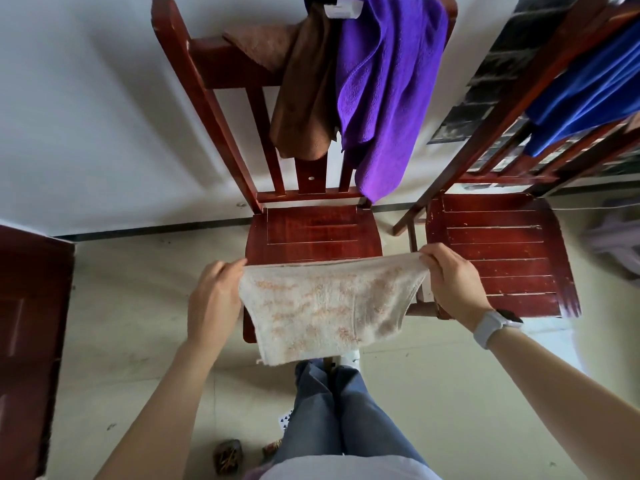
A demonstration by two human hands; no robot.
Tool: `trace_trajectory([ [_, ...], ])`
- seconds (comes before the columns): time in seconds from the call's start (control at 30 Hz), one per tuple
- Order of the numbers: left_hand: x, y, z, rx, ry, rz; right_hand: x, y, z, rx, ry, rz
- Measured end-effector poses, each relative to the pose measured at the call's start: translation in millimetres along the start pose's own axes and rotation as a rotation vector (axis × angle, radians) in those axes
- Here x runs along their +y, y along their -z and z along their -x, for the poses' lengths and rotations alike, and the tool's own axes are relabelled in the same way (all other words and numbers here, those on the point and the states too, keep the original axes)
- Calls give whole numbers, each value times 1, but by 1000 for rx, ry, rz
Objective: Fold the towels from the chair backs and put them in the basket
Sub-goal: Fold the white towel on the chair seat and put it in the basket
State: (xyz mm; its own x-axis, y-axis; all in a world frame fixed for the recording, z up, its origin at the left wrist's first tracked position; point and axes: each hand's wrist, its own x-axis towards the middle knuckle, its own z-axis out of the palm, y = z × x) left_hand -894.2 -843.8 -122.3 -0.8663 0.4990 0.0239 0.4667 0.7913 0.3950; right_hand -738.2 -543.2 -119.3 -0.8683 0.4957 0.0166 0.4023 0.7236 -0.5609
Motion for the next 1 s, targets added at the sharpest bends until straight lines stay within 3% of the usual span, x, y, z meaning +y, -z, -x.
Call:
trace_trajectory([
  [0.3,1,19,-42,277,-57,-47,-18,19,-34,208,127,-14],
  [0.5,-25,0,-17,323,-211,-115,-2,5,-14,122,234,61],
  [0.7,-61,-66,34,11,-271,-107,44,-60,36,-200,162,127],
  [0.9,-87,-142,91,-572,-77,-65,98,-129,91,-736,-123,237],
  [1.0,-96,-172,104,-685,4,-46,110,-149,104,-789,-257,252],
])
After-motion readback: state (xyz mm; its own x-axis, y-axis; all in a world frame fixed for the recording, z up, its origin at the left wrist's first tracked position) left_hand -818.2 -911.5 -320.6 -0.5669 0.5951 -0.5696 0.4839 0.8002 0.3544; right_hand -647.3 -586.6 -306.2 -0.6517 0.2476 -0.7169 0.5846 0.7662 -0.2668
